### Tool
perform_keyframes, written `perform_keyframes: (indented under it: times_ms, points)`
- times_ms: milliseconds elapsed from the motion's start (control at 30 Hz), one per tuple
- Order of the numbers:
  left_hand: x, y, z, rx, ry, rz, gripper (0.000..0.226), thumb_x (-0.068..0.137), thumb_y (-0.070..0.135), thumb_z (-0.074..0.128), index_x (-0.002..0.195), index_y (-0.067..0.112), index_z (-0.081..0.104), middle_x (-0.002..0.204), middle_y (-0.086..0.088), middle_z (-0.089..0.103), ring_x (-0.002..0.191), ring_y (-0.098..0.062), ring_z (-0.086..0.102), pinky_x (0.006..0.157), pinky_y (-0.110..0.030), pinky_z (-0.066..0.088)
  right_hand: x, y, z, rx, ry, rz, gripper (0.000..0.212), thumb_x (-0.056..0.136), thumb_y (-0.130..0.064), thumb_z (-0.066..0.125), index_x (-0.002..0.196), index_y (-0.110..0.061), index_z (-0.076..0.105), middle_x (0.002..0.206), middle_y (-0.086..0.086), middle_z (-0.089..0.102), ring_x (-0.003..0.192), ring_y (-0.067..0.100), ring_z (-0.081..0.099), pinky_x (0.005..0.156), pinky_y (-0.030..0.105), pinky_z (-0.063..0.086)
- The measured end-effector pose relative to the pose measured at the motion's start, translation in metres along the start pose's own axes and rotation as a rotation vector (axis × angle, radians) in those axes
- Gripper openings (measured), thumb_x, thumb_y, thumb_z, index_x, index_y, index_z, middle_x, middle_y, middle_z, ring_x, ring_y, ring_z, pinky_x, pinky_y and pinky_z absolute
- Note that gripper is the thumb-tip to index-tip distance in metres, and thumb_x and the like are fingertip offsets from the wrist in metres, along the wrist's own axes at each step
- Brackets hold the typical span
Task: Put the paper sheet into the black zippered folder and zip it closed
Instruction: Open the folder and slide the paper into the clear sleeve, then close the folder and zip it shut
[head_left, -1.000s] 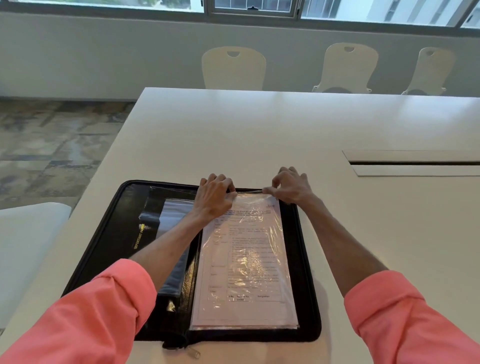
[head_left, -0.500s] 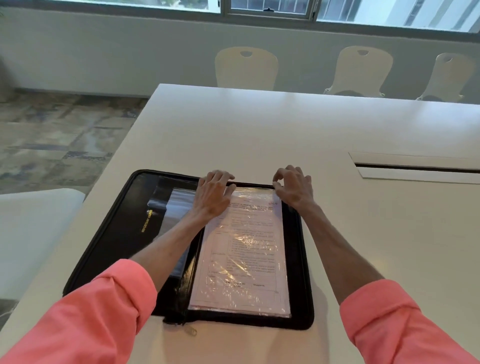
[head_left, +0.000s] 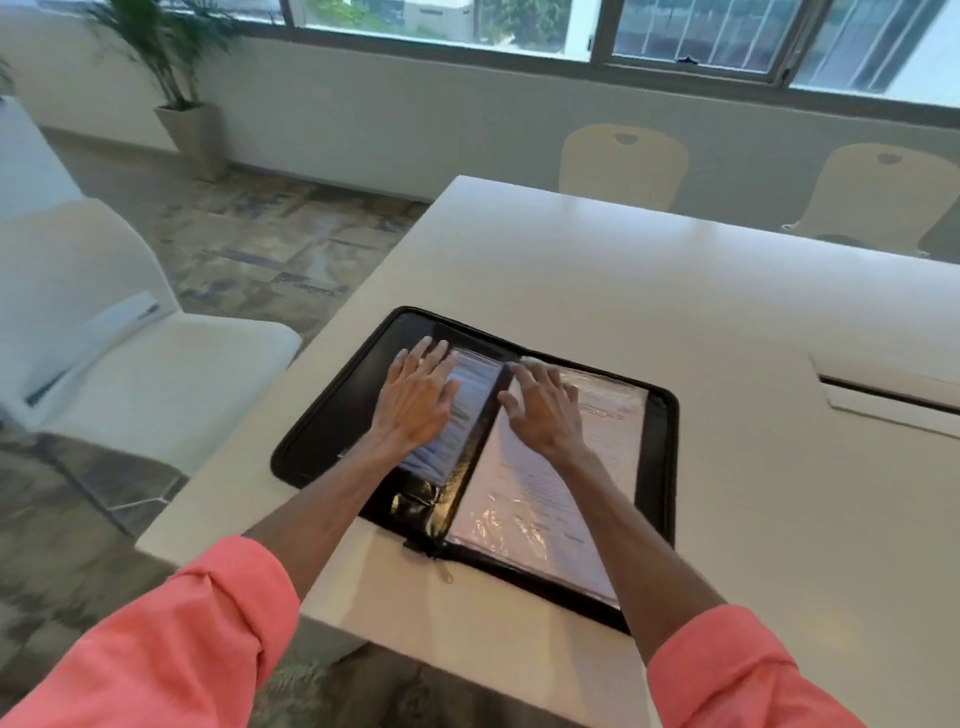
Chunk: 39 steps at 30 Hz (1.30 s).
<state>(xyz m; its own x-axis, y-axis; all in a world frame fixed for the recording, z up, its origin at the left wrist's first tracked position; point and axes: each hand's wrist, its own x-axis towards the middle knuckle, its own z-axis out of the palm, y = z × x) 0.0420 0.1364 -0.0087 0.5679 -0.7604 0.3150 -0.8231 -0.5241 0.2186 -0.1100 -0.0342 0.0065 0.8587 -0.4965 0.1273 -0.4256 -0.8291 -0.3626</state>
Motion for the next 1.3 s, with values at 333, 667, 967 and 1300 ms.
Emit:
perform_keyframes:
  times_ms: [333,667,967,1300]
  points:
    - [-0.048,-0.116,-0.049,0.0,-0.077,-0.276,0.052,0.11,0.039,0.048,0.158,0.016,0.051,0.15,-0.014,0.062,0.145,-0.035,0.048,0.117,-0.053,0.041,-0.001,-0.139,0.055,0.107,-0.151,-0.048,0.063,0.114,-0.05,0.039,0.172,-0.031,0.023,0.181,-0.001,0.017,0.164,0.028,0.02,0.133,0.058,0.016]
    - [-0.053,-0.141,-0.076,-0.411,-0.115,-0.257,0.049,0.106,0.032,0.054,0.15,0.013,0.062,0.142,-0.013,0.071,0.138,-0.033,0.06,0.118,-0.046,0.045,-0.008,-0.184,0.073,0.179,-0.186,0.136,0.073,0.112,-0.065,0.018,0.175,-0.033,0.0,0.183,-0.001,-0.013,0.169,0.019,-0.013,0.135,0.053,-0.009]
    - [-0.025,-0.111,-0.142,-1.025,0.014,-0.363,0.028,0.112,0.01,0.055,0.12,0.008,0.082,0.108,-0.008,0.084,0.102,-0.023,0.081,0.094,-0.037,0.065,-0.016,-0.207,0.02,0.456,-0.038,0.247,0.074,0.109,-0.074,0.022,0.173,-0.037,0.017,0.183,-0.003,0.006,0.169,0.022,0.005,0.136,0.057,0.008]
    - [-0.019,0.002,-0.156,-1.155,0.162,0.026,0.034,0.115,0.025,0.054,0.144,0.02,0.072,0.135,0.002,0.077,0.126,-0.016,0.073,0.098,-0.034,0.063,-0.025,-0.168,-0.077,0.94,0.097,0.295,0.066,0.102,-0.08,0.04,0.14,-0.031,0.063,0.127,0.001,0.074,0.117,0.02,0.071,0.105,0.049,0.056]
